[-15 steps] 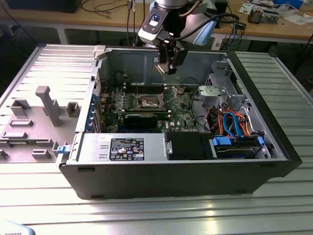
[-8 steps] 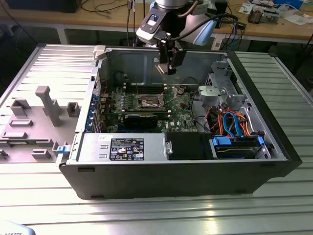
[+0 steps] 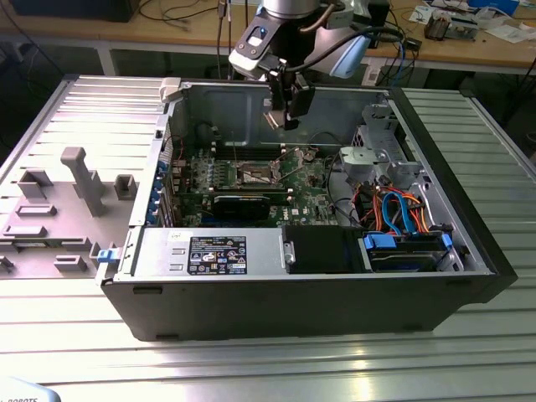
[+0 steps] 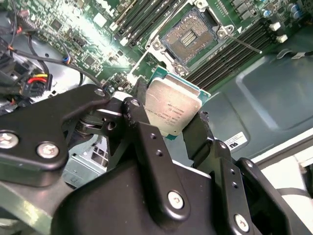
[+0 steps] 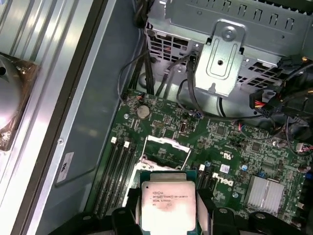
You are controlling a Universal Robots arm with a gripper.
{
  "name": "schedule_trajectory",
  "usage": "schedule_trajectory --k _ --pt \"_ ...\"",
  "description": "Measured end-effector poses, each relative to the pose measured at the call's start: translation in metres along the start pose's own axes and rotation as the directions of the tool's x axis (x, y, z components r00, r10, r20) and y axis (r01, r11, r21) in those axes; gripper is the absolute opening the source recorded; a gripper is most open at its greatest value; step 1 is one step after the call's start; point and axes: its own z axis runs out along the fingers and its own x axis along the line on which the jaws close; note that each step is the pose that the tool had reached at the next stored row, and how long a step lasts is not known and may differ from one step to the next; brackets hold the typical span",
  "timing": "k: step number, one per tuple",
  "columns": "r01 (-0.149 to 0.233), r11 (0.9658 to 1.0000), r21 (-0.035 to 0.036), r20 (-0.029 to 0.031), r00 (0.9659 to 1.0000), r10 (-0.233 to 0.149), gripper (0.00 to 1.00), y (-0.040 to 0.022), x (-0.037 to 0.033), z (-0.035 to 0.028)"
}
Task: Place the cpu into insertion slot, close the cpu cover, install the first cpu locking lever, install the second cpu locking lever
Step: 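Place the cpu into insertion slot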
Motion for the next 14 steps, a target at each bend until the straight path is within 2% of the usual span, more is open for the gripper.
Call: schedule_trajectory --k 2,5,6,7,14 --pt "-0.05 0.9987 -0.0014 0.004 0.9987 0.05 0.54 -0.0001 0.0 0.002" --pt "-0.09 0.996 -0.0026 0.0072 0.9959 0.09 0.54 -0.0003 -0.0001 0.0027" --pt "-0.109 0.9941 -0.0034 0.0085 0.994 0.109 0.54 -0.0003 -0.0001 0.0028" --pt "-0.117 0.9932 -0.0037 0.0091 0.9931 0.117 0.54 -0.0003 -0.0001 0.0029" --pt "-0.117 0.9931 -0.0037 0.0093 0.9931 0.117 0.54 -0.0002 -0.0001 0.0029"
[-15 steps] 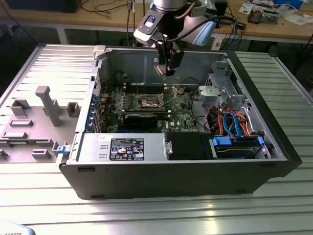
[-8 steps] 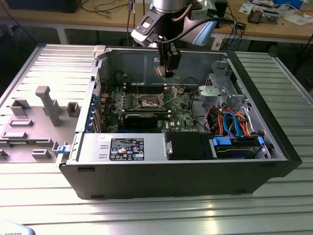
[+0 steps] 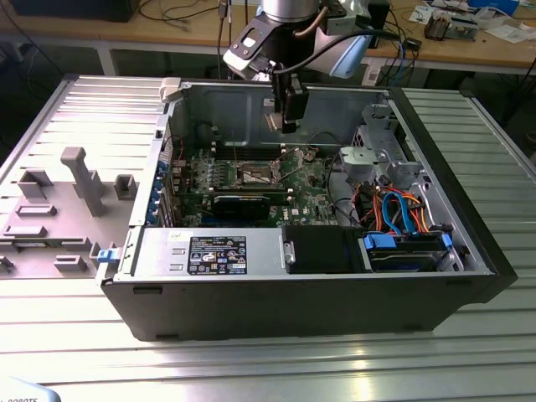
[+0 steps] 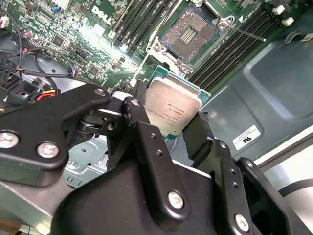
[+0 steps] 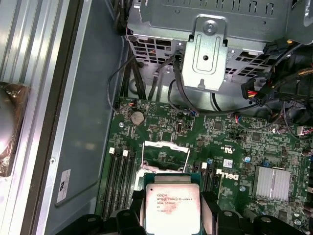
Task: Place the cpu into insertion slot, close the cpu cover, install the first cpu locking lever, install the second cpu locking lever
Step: 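Place the cpu into insertion slot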
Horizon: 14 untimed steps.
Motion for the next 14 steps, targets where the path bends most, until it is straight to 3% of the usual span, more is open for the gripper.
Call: schedule_trajectory --k 4,10,14 --pt "-0.005 1.0 -0.0001 0.0004 1.0 0.005 0.54 0.0001 0.0 0.0" --pt "-0.075 0.9972 -0.0022 0.006 0.9972 0.075 0.54 0.0 0.0 0.0002" --pt "-0.076 0.9971 -0.0023 0.0061 0.9971 0.076 0.54 0.0 0.0 0.0003"
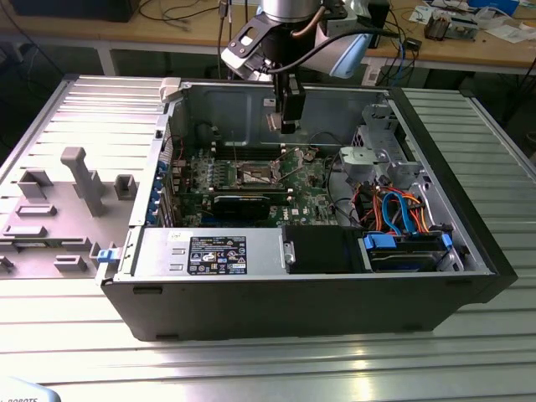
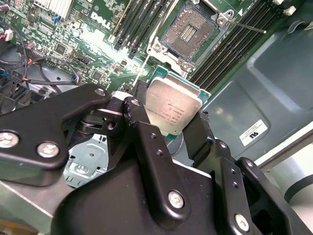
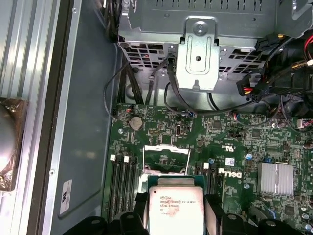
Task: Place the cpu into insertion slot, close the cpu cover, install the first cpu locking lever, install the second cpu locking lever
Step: 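Place the cpu into insertion slot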
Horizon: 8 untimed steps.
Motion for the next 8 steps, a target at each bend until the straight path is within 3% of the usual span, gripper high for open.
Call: schedule_trajectory --k 5,8 --pt "-0.007 1.0 -0.0002 0.0006 1.0 0.007 0.54 0.0 0.0 0.0" --pt "-0.054 0.9986 -0.0016 0.0043 0.9986 0.054 0.54 0.0 0.0 0.0001"
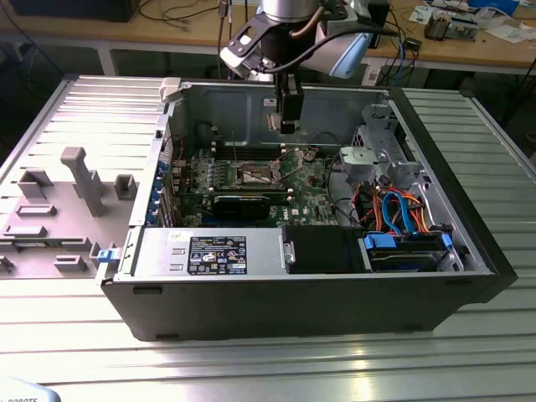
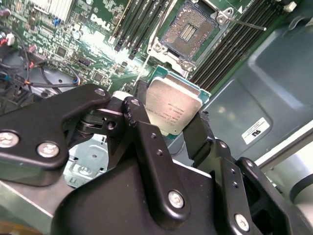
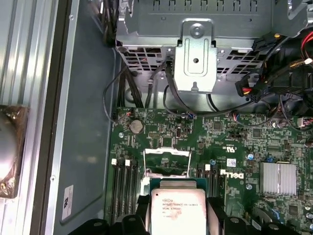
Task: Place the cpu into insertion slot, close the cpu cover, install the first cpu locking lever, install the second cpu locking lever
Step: 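Place the cpu into insertion slot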
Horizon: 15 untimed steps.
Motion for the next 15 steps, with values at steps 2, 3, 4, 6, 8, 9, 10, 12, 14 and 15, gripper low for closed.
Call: schedule_trajectory --k 2,3,4,6,8,9,10,12,14,15 --pt "-0.026 0.9997 -0.0007 0.0021 0.9997 0.026 0.54 0.0 0.0 0.0" --pt "-0.04 0.9992 -0.0011 0.0033 0.9992 0.04 0.54 0.0 0.0 0.0" --pt "-0.057 0.9984 -0.0016 0.0044 0.9984 0.057 0.54 0.0 0.0 0.0002" --pt "-0.067 0.9977 -0.002 0.0049 0.9977 0.067 0.54 -0.0008 0.0 0.0012" --pt "-0.068 0.9977 -0.0021 0.0051 0.9977 0.068 0.54 -0.0025 0.0 0.0024" --pt "-0.068 0.9977 -0.002 0.0051 0.9977 0.068 0.54 -0.0039 0.0 0.004" --pt "-0.068 0.9977 -0.002 0.0051 0.9977 0.068 0.54 -0.0045 0.0 0.0047" --pt "-0.068 0.9977 -0.0021 0.005 0.9977 0.068 0.54 -0.0054 -0.0001 0.0075" --pt "-0.069 0.9976 -0.0021 0.0051 0.9976 0.069 0.54 -0.0059 -0.0001 0.0097" --pt "-0.069 0.9976 -0.002 0.005 0.9976 0.069 0.54 -0.006 -0.0001 0.0102"
